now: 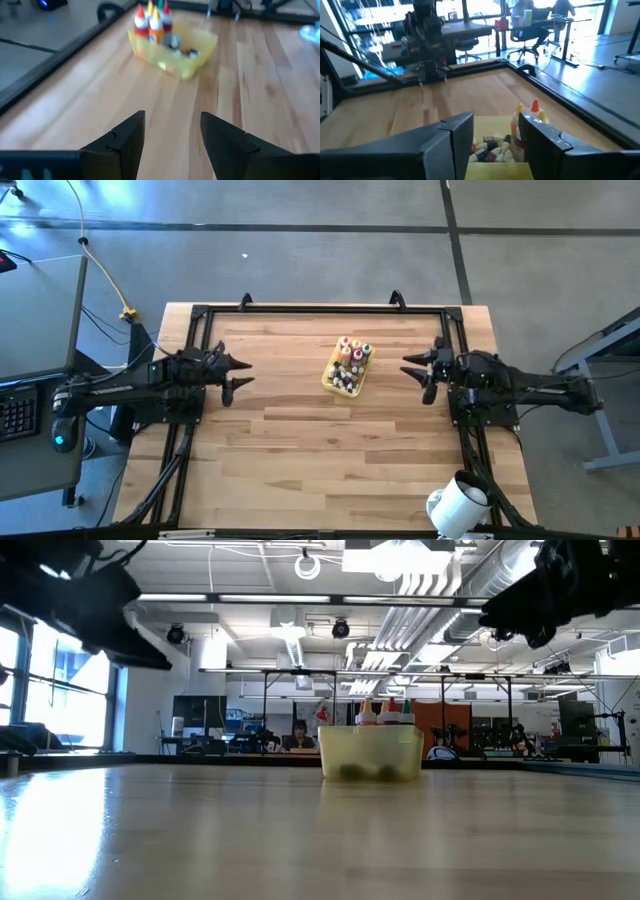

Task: Pick & Place food coloring
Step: Return to Home Position

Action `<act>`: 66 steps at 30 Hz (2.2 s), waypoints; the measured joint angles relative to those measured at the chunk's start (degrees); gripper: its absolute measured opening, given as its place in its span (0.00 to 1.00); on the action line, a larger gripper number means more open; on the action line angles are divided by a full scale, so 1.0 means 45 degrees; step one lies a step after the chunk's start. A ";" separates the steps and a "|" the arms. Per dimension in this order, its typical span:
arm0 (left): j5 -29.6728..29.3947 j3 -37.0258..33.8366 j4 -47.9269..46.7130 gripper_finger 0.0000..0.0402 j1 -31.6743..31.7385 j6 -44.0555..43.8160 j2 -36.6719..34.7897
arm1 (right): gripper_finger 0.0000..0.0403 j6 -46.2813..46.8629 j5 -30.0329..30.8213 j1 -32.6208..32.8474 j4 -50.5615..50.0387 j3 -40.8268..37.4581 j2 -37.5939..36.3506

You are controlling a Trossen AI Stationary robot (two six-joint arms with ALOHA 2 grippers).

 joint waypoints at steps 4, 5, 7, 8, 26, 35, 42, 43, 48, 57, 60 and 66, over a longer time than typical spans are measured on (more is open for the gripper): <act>0.0884 -0.1285 0.0610 0.47 0.0000 0.0145 -0.0523 | 0.38 0.0475 -0.0061 0.0000 0.1631 -0.1431 -0.0239; 0.1110 -0.1640 0.1018 0.47 0.0000 0.0272 -0.0571 | 0.38 0.0466 -0.0056 0.0000 0.2061 -0.1758 -0.0241; 0.1342 -0.2300 0.1825 0.47 0.0000 0.0708 -0.0600 | 0.39 0.0287 0.0052 0.0000 0.2902 -0.2317 -0.0250; 0.1337 -0.2605 0.2241 0.47 0.0000 0.0863 -0.0596 | 0.39 0.0175 0.0167 0.0000 0.3342 -0.2584 -0.0258; 0.0837 -0.3079 0.3448 0.47 0.0000 0.0929 -0.0343 | 0.38 0.0752 0.1085 0.0000 0.3659 -0.3548 -0.0173; 0.0832 -0.3089 0.3468 0.47 0.0000 0.0939 -0.0343 | 0.39 0.0747 0.1085 0.0000 0.3654 -0.3548 -0.0168; 0.0832 -0.3093 0.3472 0.47 0.0000 0.0939 -0.0343 | 0.38 0.0744 0.1085 0.0000 0.3649 -0.3548 -0.0168; 0.0832 -0.3093 0.3473 0.47 0.0000 0.0939 -0.0343 | 0.38 0.0742 0.1085 0.0000 0.3645 -0.3548 -0.0168; 0.0832 -0.3093 0.3477 0.47 0.0000 0.0939 -0.0343 | 0.39 0.0742 0.1085 0.0000 0.3644 -0.3548 -0.0168; 0.0829 -0.3098 0.3477 0.47 0.0000 0.0939 -0.0343 | 0.39 0.0742 0.1085 0.0000 0.3644 -0.3548 -0.0168; 0.0832 -0.3098 0.3479 0.47 0.0000 0.0939 -0.0341 | 0.39 0.0742 0.1085 0.0000 0.3639 -0.3548 -0.0168; 0.0831 -0.3098 0.3477 0.47 0.0000 0.0939 -0.0338 | 0.38 0.0739 0.1083 0.0000 0.3644 -0.3548 -0.0163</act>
